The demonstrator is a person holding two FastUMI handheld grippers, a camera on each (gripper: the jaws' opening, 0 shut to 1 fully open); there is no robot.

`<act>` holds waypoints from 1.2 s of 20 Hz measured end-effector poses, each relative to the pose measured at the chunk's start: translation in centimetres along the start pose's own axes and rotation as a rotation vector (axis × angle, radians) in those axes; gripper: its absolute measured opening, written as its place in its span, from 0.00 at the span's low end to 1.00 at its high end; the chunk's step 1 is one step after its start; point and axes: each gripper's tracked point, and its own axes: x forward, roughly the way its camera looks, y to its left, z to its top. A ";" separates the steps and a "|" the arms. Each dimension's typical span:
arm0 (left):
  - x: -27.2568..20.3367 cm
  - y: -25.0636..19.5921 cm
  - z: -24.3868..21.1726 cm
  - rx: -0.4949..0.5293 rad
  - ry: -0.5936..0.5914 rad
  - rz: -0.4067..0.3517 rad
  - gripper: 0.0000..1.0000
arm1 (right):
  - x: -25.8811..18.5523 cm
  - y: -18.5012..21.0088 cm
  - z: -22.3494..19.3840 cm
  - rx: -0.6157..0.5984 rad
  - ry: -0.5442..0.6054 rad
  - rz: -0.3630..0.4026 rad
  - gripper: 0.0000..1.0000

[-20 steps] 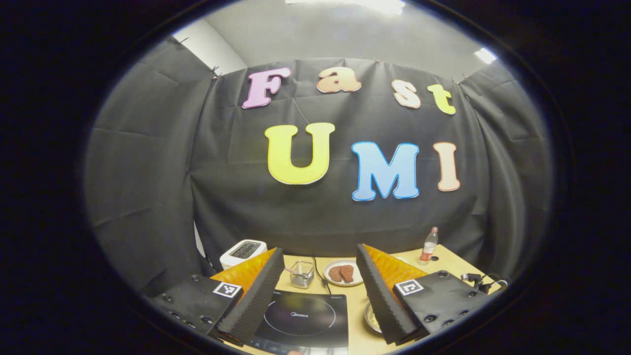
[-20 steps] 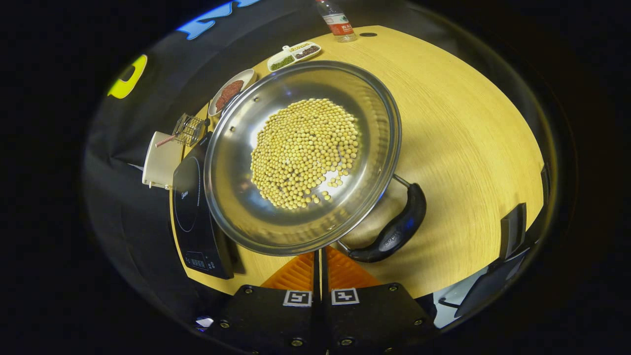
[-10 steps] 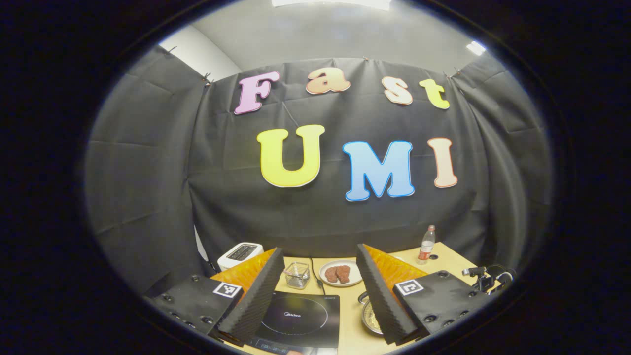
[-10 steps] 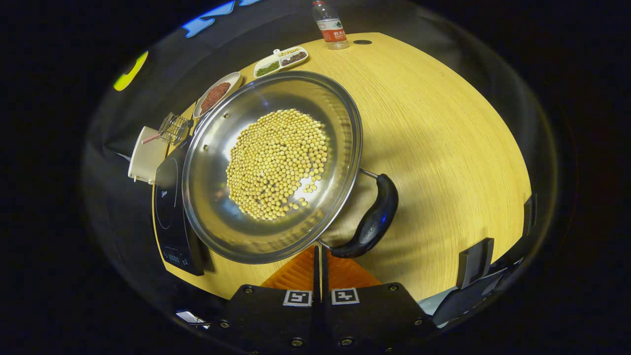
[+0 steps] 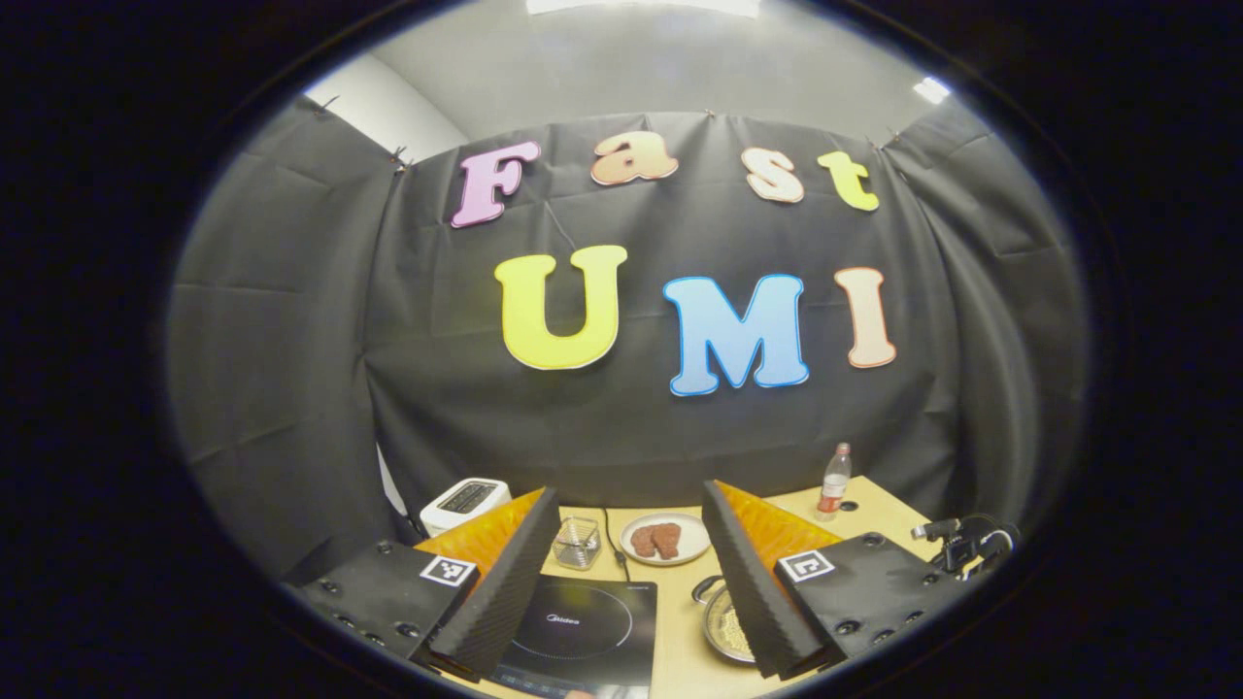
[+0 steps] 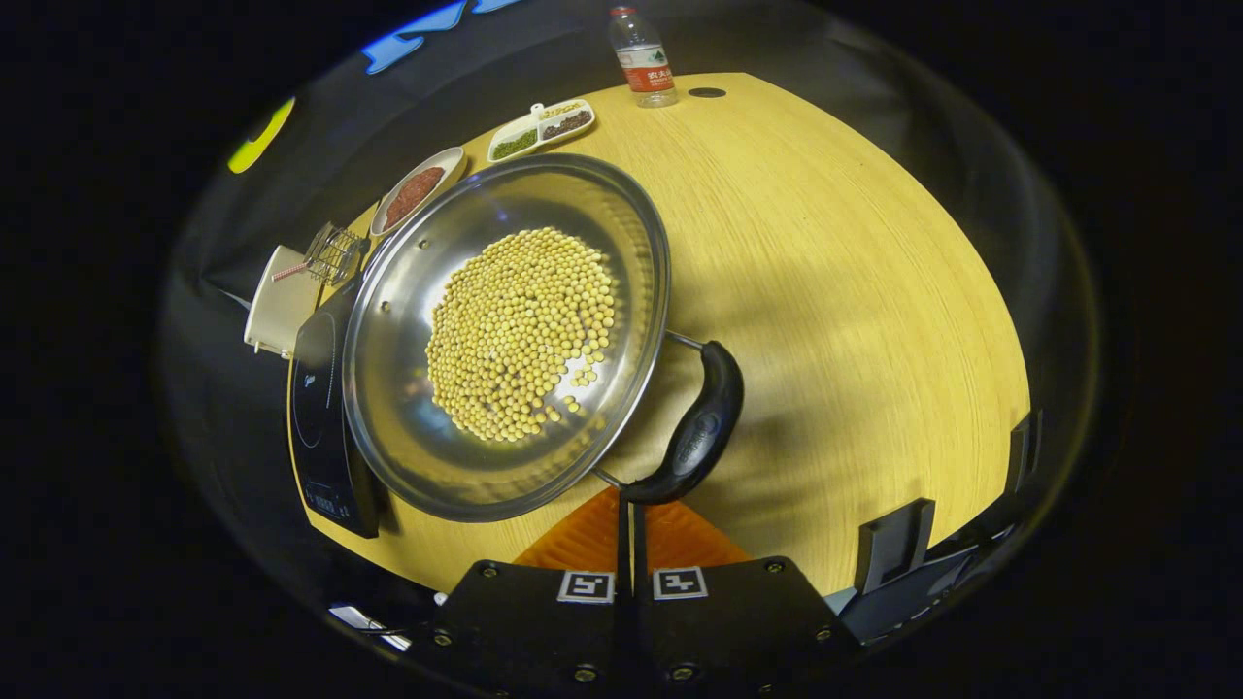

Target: First push the handle of the pot to place it horizontally, then grasp the pot with both hands and set it on the induction cooktop.

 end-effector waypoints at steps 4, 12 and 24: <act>0.3 -0.9 0.0 0.004 0.004 -0.005 0.94 | -0.3 -1.2 0.7 -0.026 -0.012 -0.024 0.00; 0.4 -2.1 0.1 0.022 0.013 -0.001 0.94 | 0.4 -2.8 2.9 -0.039 -0.021 -0.040 0.00; 1.4 -4.8 -0.5 0.037 0.042 0.032 1.00 | 2.1 -5.2 7.8 -0.160 -0.046 -0.070 0.00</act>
